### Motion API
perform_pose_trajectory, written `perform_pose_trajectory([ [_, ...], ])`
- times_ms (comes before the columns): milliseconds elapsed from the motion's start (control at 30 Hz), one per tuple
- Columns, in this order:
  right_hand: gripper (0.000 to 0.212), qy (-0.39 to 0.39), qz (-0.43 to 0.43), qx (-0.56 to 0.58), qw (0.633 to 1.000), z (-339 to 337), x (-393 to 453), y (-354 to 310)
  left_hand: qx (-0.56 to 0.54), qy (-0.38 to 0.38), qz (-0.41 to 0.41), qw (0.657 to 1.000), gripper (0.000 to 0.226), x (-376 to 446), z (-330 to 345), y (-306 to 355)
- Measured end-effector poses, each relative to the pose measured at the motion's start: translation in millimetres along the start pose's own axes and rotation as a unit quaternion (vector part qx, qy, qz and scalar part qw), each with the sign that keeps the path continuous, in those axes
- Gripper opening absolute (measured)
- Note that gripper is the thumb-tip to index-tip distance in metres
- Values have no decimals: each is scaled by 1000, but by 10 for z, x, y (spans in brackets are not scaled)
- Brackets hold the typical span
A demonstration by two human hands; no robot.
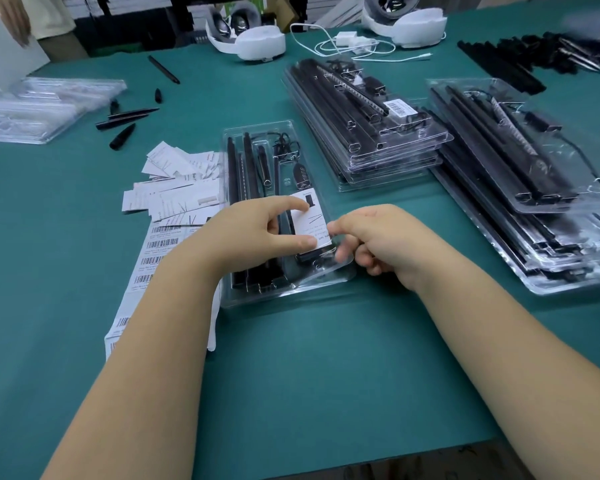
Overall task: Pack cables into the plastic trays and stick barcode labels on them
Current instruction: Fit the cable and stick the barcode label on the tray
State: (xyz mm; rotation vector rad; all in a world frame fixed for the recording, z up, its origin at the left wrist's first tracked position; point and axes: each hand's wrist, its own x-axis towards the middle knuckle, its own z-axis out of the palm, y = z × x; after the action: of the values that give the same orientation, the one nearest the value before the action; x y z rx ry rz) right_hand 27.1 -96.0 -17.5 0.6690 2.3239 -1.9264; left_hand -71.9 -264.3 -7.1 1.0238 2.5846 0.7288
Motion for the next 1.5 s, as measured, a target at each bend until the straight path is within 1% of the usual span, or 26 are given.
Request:
perform_pose_trajectory([
  [67, 11, 28, 8, 4, 1000, 19, 37, 19, -3, -6, 1, 1000, 53, -4, -2, 11],
  [133, 12, 35, 28, 36, 998, 19, 92, 13, -9, -10, 1, 1000, 64, 1, -9, 9],
  [233, 3, -12, 50, 147, 988, -39, 176, -64, -11, -7, -10, 1000, 80, 25, -13, 8],
  [300, 9, -30, 57, 213, 975, -103, 248, -107, -5, -8, -13, 1000, 85, 38, -14, 11],
  [367, 11, -30, 58, 238, 969, -130, 310, -132, 1, -12, -15, 1000, 85, 45, -15, 14],
  [433, 12, -24, 53, 231, 971, -105, 350, -133, -1, -14, -15, 1000, 85, 53, -15, 14],
  [500, 7, -1, 37, 222, 974, -50, 368, -103, -4, -17, -14, 1000, 85, 60, -15, 15],
  [567, 5, 20, 12, 187, 982, 8, 373, -69, -1, -19, -12, 1000, 83, 68, -21, 12],
  [667, 27, 38, -14, 103, 994, 81, 375, -43, 4, -19, -7, 1000, 79, 80, -19, 11],
  [733, 37, 57, -32, 74, 995, 117, 356, -45, 7, -16, -6, 1000, 77, 77, -16, 14],
  [800, 34, 79, -69, 29, 994, 146, 319, -36, 12, -14, -4, 1000, 77, 74, -10, 15],
  [867, 24, 108, -108, -40, 987, 163, 282, -19, 12, -13, -2, 1000, 77, 71, -5, 12],
  [900, 20, 115, -117, -56, 985, 162, 268, -24, 8, -13, -2, 1000, 77, 71, -4, 9],
  [933, 20, 112, -116, -52, 985, 154, 264, -25, 3, -12, -1, 1000, 77, 71, -4, 4],
  [1033, 34, 80, -94, 21, 992, 127, 273, -13, -9, -14, 1, 1000, 76, 73, -9, -6],
  [1133, 38, 86, -83, 64, 991, 126, 272, 4, -14, -14, 1, 1000, 76, 72, -10, -1],
  [1233, 34, 89, -76, 94, 989, 142, 259, -5, -30, -4, 0, 1000, 73, 61, -7, 2],
  [1333, 25, 100, -64, 127, 985, 138, 241, -17, -57, -2, 3, 998, 72, 42, -15, -3],
  [1433, 19, 97, -57, 136, 984, 124, 242, -19, -75, -8, 1, 997, 78, 22, -30, -17],
  [1500, 17, 78, -45, 141, 986, 105, 234, -28, -64, -11, -2, 998, 81, 18, -28, -22],
])
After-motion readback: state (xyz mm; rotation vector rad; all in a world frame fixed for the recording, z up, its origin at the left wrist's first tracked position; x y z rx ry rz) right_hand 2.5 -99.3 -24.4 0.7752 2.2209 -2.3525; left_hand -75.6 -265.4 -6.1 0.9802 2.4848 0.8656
